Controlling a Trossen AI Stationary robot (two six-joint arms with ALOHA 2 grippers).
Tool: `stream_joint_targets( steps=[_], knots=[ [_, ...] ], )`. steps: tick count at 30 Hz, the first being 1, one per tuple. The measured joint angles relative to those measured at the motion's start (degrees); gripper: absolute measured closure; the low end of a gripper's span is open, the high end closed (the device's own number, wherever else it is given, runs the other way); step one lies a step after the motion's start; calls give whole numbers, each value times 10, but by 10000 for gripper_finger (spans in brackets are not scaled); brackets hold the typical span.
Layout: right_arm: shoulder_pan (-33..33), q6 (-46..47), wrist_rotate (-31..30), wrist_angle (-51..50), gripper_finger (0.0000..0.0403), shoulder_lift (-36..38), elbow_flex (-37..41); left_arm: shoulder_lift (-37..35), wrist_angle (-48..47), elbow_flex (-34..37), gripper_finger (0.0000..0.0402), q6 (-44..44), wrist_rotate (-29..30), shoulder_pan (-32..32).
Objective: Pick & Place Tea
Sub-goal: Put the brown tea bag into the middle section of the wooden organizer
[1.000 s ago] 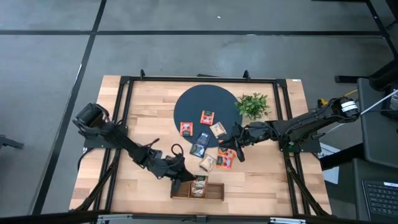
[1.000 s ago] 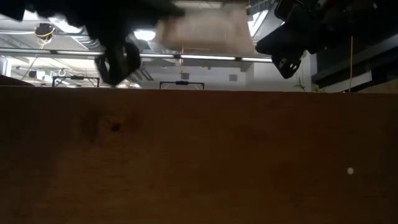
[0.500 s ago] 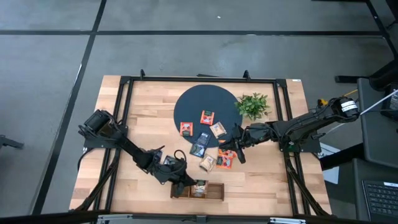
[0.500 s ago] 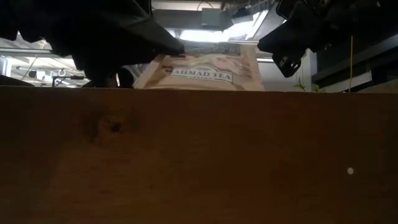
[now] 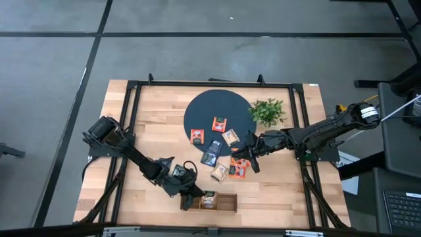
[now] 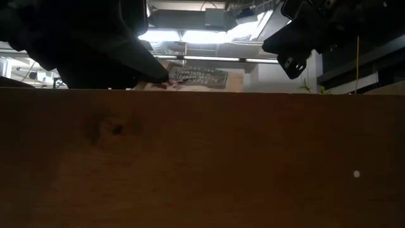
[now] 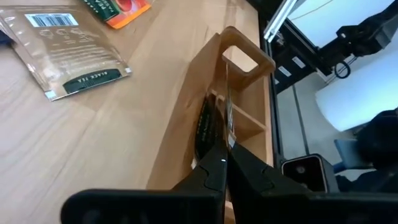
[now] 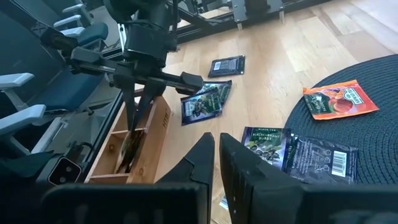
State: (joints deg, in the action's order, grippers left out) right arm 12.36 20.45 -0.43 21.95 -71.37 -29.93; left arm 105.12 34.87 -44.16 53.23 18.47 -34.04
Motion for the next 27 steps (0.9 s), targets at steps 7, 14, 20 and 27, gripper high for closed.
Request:
stream_joint_targets(
  steps=[7, 14, 20, 27],
  knots=[
    [0, -1, 0, 0, 373, 0, 0, 0, 7, 0, 390, 0, 1, 0],
    [0, 0, 0, -1, 373, 0, 0, 0, 6, 0, 345, -10, 19, 1],
    [0, 1, 0, -10, 373, 0, 0, -1, 9, 0, 301, -49, 20, 7],
    [0, 9, 0, -39, 373, -5, 0, -15, -9, 1, 288, -95, 0, 63]
  ],
)
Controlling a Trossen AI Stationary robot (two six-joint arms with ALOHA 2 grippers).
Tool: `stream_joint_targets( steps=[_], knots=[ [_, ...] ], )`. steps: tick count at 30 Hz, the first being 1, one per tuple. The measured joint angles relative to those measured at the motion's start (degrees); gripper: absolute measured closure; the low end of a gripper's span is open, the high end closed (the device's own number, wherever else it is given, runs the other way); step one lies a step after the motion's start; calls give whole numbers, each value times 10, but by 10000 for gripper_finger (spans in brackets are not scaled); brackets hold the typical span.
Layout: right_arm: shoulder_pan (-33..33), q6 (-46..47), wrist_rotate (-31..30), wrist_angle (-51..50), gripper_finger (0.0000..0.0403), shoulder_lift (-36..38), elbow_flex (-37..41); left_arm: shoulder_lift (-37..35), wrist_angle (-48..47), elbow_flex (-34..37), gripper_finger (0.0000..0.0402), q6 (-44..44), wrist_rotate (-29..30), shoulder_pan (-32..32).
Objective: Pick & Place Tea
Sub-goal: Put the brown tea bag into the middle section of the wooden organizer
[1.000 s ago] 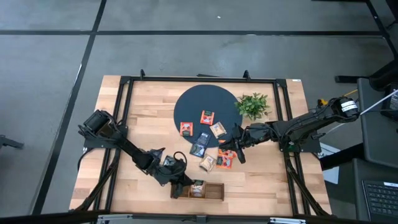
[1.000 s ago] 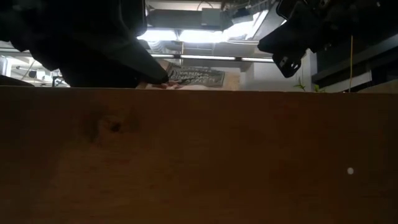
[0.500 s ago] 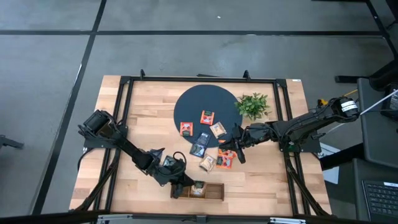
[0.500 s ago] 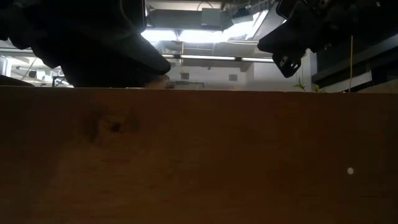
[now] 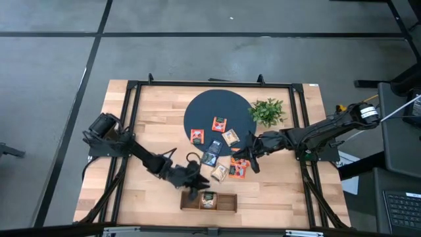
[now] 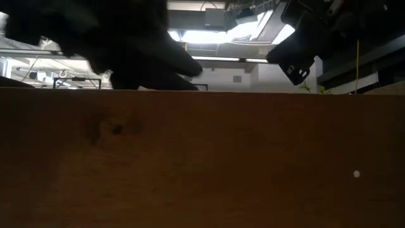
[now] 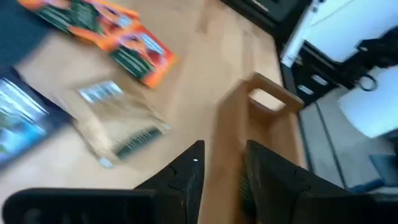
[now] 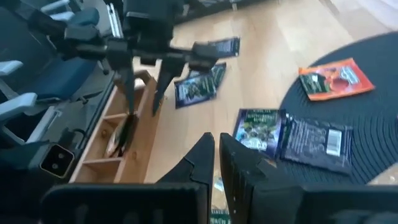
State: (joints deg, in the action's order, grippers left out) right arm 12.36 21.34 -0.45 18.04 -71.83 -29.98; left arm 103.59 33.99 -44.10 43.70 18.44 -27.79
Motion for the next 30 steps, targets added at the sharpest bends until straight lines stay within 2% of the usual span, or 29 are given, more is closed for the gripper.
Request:
stream_joint_targets(
  steps=[7, 13, 16, 25, 30],
  knots=[
    [-7, 8, -6, -11, 373, -31, 0, 0, -29, 0, 288, -32, -92, 100],
    [-30, 5, -92, -83, 365, -41, 0, 0, -29, 0, 288, -73, -126, 164],
    [-46, -11, -128, -123, 341, -41, 0, 0, -29, 0, 288, -90, -126, 179],
    [-94, -34, -130, -139, 220, -68, 0, 0, -26, 0, 288, -133, -121, 194],
    [-100, -75, -130, -101, 192, -117, 0, 0, -25, 0, 288, -145, -117, 198]
  ],
)
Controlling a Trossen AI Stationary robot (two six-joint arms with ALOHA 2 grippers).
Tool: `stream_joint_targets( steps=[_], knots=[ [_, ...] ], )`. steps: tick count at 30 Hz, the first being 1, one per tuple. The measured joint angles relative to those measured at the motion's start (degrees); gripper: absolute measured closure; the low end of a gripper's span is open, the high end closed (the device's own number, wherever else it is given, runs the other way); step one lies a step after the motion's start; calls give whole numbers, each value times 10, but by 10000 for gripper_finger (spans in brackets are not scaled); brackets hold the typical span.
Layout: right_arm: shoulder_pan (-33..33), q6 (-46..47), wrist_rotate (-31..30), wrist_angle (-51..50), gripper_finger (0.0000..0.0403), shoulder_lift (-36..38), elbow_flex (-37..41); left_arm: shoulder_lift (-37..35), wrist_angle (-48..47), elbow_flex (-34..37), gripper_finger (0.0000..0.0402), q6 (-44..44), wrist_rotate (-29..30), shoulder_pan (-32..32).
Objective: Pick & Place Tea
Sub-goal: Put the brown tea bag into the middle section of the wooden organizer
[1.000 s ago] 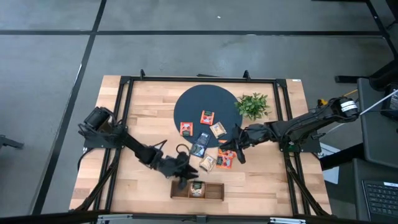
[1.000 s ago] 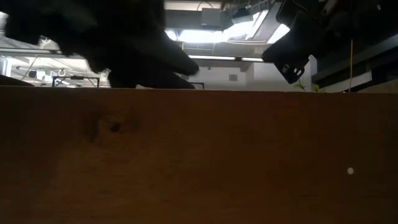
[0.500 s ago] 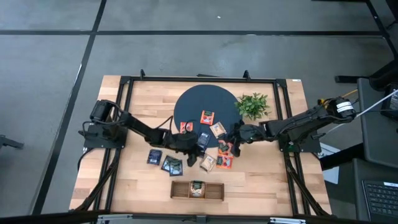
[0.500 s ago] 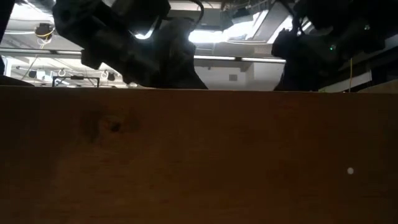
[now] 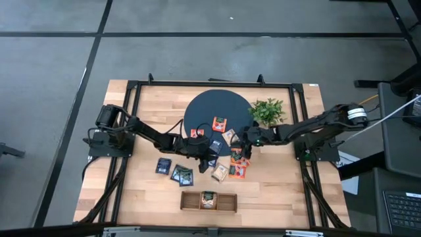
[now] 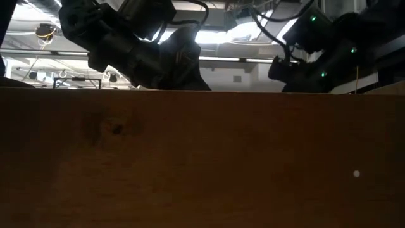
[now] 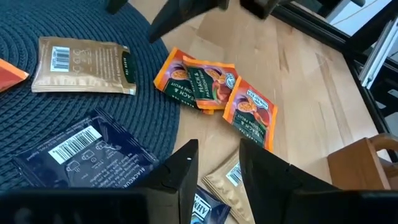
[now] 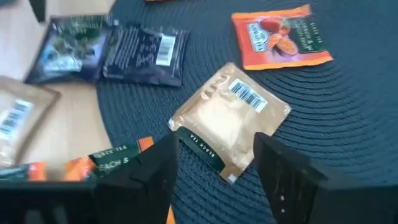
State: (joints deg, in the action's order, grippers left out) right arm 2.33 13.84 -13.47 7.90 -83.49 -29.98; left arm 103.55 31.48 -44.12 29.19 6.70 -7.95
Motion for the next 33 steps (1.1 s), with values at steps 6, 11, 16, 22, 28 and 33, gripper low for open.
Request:
stream_joint_targets(
  steps=[6, 11, 16, 22, 28, 33],
  knots=[
    [0, -71, 0, 50, 194, -53, 0, 0, 0, 0, 288, -8, 1, 3],
    [-4, -105, -4, 60, 196, -81, -19, 0, 0, 0, 288, -15, 4, 3],
    [-24, -111, -4, 55, 196, -104, -48, 0, 0, 0, 288, -15, 11, 3],
    [-55, -85, 24, -54, 196, -125, -96, 0, 0, 0, 288, -15, 11, 2],
    [-65, -73, 58, -59, 196, -144, -111, 0, 0, 0, 288, -15, 13, 2],
    [-65, -66, 57, -59, 196, -147, -111, 0, 0, 0, 288, -15, 13, 2]
  ],
)
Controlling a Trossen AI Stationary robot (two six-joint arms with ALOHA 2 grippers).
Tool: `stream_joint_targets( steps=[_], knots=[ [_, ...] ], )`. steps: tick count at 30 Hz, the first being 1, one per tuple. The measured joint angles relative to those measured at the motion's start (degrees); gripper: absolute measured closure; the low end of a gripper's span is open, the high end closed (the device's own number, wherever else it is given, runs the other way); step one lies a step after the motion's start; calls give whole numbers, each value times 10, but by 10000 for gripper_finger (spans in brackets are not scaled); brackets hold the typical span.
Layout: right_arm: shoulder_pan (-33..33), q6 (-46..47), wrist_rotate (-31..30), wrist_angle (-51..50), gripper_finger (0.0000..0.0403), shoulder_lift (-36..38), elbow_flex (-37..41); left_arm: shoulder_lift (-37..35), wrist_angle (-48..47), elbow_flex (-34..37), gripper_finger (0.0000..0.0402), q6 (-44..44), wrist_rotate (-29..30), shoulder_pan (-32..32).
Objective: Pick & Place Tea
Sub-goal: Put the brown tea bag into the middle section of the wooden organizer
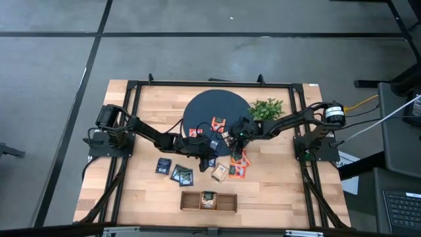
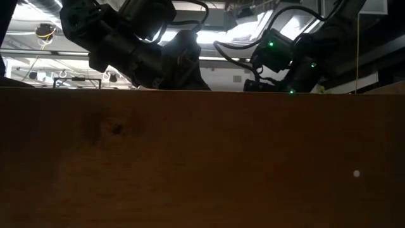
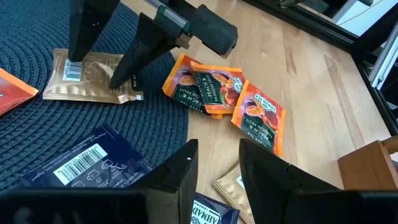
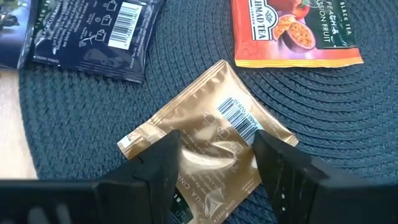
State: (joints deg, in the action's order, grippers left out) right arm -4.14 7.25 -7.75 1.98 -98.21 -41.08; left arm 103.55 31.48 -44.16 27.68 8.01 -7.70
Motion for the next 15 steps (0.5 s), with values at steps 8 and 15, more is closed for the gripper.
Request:
stream_joint_targets(
  steps=[8, 15],
  knots=[
    [-2, 15, -3, -7, 219, 0, 0, 0, 0, 0, 288, 0, 0, 0],
    [-2, 17, -8, -9, 288, -1, 1, 0, 0, 0, 288, 1, 0, 0]
  ],
)
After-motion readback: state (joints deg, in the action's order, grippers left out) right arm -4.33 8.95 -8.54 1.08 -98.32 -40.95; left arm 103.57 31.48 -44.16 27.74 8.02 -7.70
